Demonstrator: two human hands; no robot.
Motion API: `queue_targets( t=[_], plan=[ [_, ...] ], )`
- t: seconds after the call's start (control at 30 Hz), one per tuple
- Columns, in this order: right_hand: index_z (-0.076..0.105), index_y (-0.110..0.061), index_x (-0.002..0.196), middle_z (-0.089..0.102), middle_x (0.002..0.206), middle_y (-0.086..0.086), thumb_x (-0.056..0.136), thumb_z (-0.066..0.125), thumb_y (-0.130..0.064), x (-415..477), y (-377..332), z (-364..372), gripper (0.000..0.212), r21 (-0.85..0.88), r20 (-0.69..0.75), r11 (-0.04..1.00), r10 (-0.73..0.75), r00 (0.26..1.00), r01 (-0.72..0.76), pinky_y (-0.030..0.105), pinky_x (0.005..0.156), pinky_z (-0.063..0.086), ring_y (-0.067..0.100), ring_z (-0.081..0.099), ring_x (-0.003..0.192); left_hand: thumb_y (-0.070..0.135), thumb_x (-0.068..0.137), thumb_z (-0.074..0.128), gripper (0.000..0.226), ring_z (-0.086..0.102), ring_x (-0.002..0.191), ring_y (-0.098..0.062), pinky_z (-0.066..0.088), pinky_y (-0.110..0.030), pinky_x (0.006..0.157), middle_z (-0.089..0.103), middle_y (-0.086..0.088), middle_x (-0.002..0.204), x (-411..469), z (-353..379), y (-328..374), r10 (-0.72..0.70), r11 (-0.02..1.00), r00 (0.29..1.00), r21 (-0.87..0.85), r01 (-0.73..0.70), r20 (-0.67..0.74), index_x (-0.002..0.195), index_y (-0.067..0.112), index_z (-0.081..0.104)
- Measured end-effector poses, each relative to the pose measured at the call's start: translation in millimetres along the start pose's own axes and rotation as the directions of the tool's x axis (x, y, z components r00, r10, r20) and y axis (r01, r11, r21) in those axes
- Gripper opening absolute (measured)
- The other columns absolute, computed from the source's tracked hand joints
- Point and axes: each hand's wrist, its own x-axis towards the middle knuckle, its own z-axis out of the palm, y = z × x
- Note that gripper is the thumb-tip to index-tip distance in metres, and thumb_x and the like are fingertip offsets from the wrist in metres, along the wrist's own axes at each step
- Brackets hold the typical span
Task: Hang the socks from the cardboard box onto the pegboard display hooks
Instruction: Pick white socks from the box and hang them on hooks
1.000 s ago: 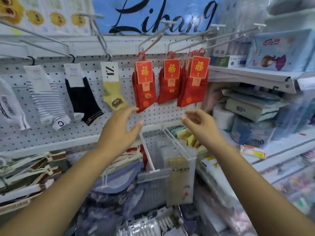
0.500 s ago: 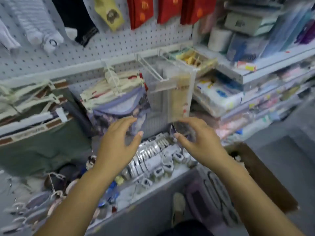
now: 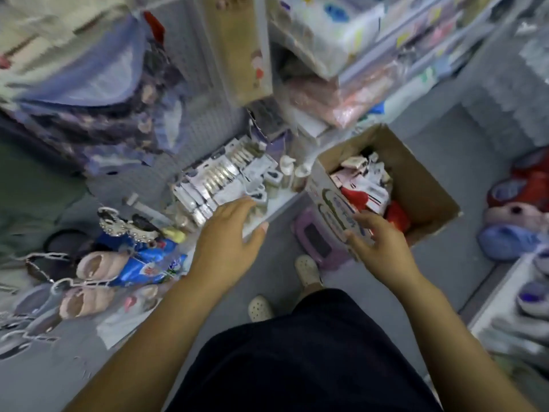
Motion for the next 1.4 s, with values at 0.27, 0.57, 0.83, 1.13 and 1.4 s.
queue_targets(
  t=[0.27,0.57,0.83,1.13,1.4],
  plan=[
    [0.068,-0.012,0.12,0.071,0.119,0.009,0.095,0.068,-0.027,65,104,-24,0.029,0.059,-0.011,0.95,0.309,0.951,-0.308,0.029,0.09,0.045,0.027,0.065,0.109,0.035,0.099,0.061,0.05,0.05,0.134,-0.03,0.043,-0.049,0.108,0.055,-0.011,0.146,59,90,47,-0.001,0.991,0.96,0.13,-0.037,0.278,0.141,0.009,0.055],
    [0.058,-0.008,0.135,0.064,0.134,0.012,0.099,0.061,-0.029,189,187,-10,0.042,0.168,0.118,0.844,0.495,0.861,-0.509,0.034,0.103,0.047,0.028,0.059,0.124,0.035,0.1,0.058,0.059,0.035,0.147,-0.036,0.035,-0.052,0.116,0.036,-0.017,0.161,172,173,74,0.025,0.954,0.888,0.256,-0.158,0.459,0.149,0.005,0.045],
    [0.03,-0.025,0.157,0.037,0.156,0.014,0.101,0.057,-0.028,246,230,13,0.062,0.043,0.242,0.833,0.527,0.815,-0.552,0.045,0.12,0.03,0.036,0.03,0.144,0.04,0.105,0.043,0.066,-0.003,0.158,-0.026,0.002,-0.052,0.127,0.001,-0.008,0.172,219,223,51,-0.001,0.897,0.882,0.39,-0.207,0.471,0.161,0.014,0.02],
    [0.062,-0.016,0.127,0.048,0.139,0.016,0.096,0.062,-0.042,253,256,17,0.04,-0.35,0.269,0.85,0.494,0.827,-0.394,0.044,0.104,0.034,0.039,0.031,0.134,0.046,0.102,0.032,0.064,0.008,0.158,-0.023,0.011,-0.054,0.126,0.004,-0.002,0.172,213,223,26,0.025,0.909,0.867,0.35,-0.227,0.497,0.159,0.016,0.028],
    [0.063,-0.001,0.09,0.065,0.081,0.014,0.096,0.063,-0.039,218,218,-7,0.039,0.092,0.103,0.971,0.211,0.972,-0.221,0.047,0.073,0.051,0.032,0.062,0.08,0.033,0.103,0.055,0.041,0.054,0.129,-0.024,0.046,-0.045,0.105,0.06,-0.009,0.138,202,220,67,-0.002,0.999,0.941,0.05,-0.016,0.338,0.135,0.008,0.058]
  ],
)
